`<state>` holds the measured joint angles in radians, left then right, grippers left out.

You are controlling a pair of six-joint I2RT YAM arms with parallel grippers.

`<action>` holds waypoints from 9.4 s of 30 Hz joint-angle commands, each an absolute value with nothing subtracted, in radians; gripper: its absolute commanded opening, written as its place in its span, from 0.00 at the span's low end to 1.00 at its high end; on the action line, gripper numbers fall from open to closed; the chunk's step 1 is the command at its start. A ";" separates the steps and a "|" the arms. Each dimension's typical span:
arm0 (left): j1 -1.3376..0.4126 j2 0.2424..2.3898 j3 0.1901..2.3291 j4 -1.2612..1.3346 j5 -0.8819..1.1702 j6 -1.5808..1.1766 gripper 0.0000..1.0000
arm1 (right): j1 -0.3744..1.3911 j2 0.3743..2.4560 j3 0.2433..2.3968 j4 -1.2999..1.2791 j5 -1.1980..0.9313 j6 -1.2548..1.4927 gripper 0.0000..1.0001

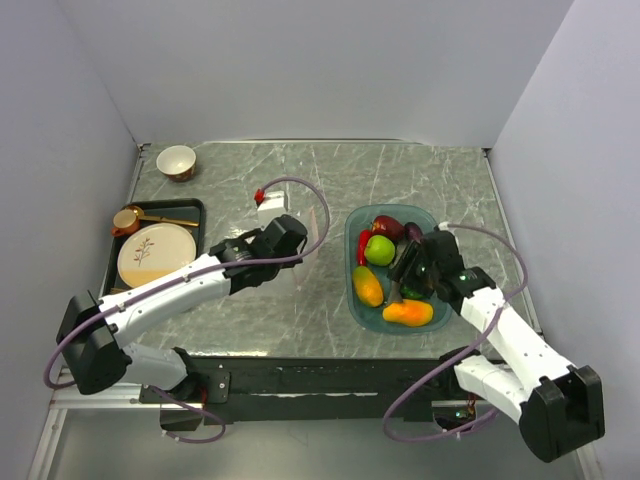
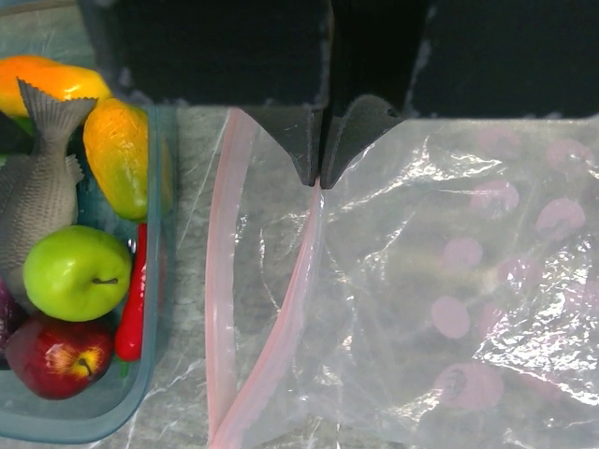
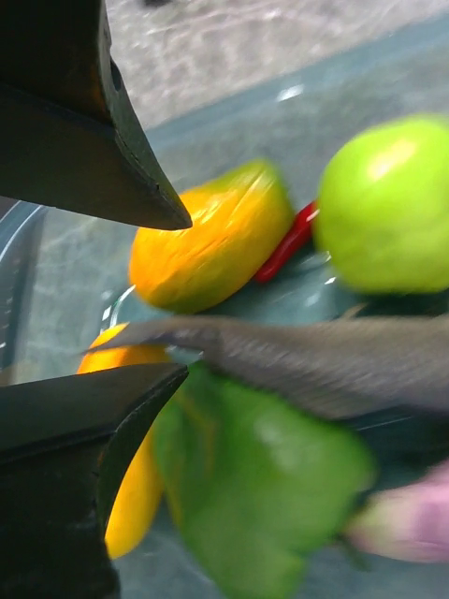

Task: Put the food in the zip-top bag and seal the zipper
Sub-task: Pick up the fake fish from the bin, then place the fake fish in the zipper food storage bag, then adjust the zipper food storage bag at the center of the board, then pick up the fake fruit from the bin.

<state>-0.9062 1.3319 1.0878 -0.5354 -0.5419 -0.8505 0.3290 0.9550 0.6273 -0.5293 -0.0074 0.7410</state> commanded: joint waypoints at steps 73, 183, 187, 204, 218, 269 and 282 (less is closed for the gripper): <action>-0.914 1.195 0.964 -0.371 -0.401 -0.687 0.01 | 0.506 1.270 0.954 -0.405 -1.071 0.344 0.00; -1.006 1.030 1.181 -0.701 -0.904 -0.882 0.01 | 0.700 1.690 1.418 -0.482 -0.169 0.557 0.00; -1.008 1.071 1.163 -0.637 -0.848 -0.884 0.01 | 0.687 1.599 1.341 -0.407 -0.133 0.569 0.02; -1.008 1.166 1.092 -0.476 -0.762 -0.871 0.01 | 0.614 1.496 1.146 -0.358 -0.170 0.581 0.18; -1.006 1.266 1.074 -0.397 -0.695 -0.896 0.01 | 0.422 1.200 1.008 -0.508 -0.043 0.561 0.92; -0.966 1.265 0.999 -0.313 -0.560 -0.894 0.01 | 0.279 1.211 0.828 -0.295 -0.196 0.551 0.34; -0.933 1.324 1.046 -0.304 -0.526 -0.841 0.01 | 0.319 1.107 0.796 -0.152 -0.521 0.646 0.35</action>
<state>-0.9424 1.3251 0.9989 -0.3363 -0.5423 -0.8730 0.2893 1.1038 0.7826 -0.2390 -0.4099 0.6205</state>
